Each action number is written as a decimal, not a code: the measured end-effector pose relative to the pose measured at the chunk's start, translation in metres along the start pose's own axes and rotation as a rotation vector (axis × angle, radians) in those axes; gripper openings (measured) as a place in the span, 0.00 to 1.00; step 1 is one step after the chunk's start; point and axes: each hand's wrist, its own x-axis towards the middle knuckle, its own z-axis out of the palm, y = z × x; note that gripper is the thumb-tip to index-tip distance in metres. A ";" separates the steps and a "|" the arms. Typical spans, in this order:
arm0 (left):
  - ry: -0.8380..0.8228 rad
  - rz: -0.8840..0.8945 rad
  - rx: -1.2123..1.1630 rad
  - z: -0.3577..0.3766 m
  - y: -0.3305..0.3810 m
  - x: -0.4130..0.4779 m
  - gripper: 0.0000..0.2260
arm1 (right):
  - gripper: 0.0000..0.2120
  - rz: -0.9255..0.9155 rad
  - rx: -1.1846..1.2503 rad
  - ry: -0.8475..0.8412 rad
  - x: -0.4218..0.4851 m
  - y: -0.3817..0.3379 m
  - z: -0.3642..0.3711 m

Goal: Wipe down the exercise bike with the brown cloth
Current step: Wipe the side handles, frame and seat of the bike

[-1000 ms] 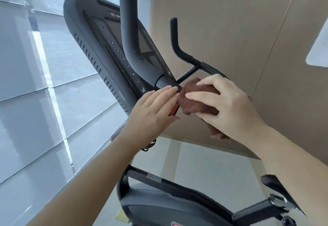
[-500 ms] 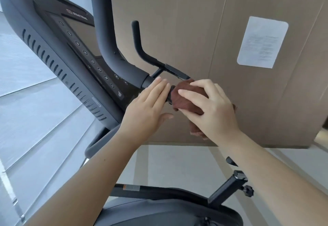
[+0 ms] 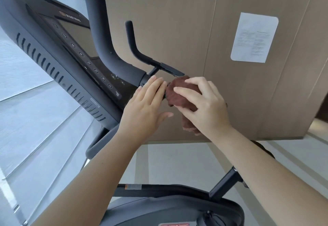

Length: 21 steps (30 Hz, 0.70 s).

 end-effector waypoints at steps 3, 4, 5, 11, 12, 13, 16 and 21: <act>-0.030 -0.067 0.022 -0.004 0.009 0.002 0.32 | 0.13 -0.017 0.090 -0.044 -0.027 0.033 -0.020; -0.039 -0.082 0.023 -0.006 0.011 0.003 0.33 | 0.13 0.030 0.140 -0.050 -0.036 0.042 -0.027; -0.054 -0.090 0.020 -0.010 0.014 0.003 0.33 | 0.13 0.082 0.191 -0.055 -0.042 0.047 -0.033; -0.108 -0.135 0.070 -0.028 0.031 0.025 0.41 | 0.14 0.177 0.368 -0.178 0.005 0.038 -0.025; -0.111 -0.147 0.063 -0.028 0.033 0.030 0.41 | 0.15 0.151 0.380 -0.207 0.010 0.039 -0.023; -0.121 -0.157 0.050 -0.028 0.034 0.034 0.41 | 0.15 0.120 0.410 -0.225 0.011 0.042 -0.022; -0.130 -0.166 0.026 -0.029 0.035 0.039 0.41 | 0.14 0.089 0.554 -0.228 -0.012 0.071 -0.027; -0.170 -0.189 0.056 -0.030 0.041 0.044 0.39 | 0.14 0.180 0.693 -0.246 -0.024 0.110 -0.027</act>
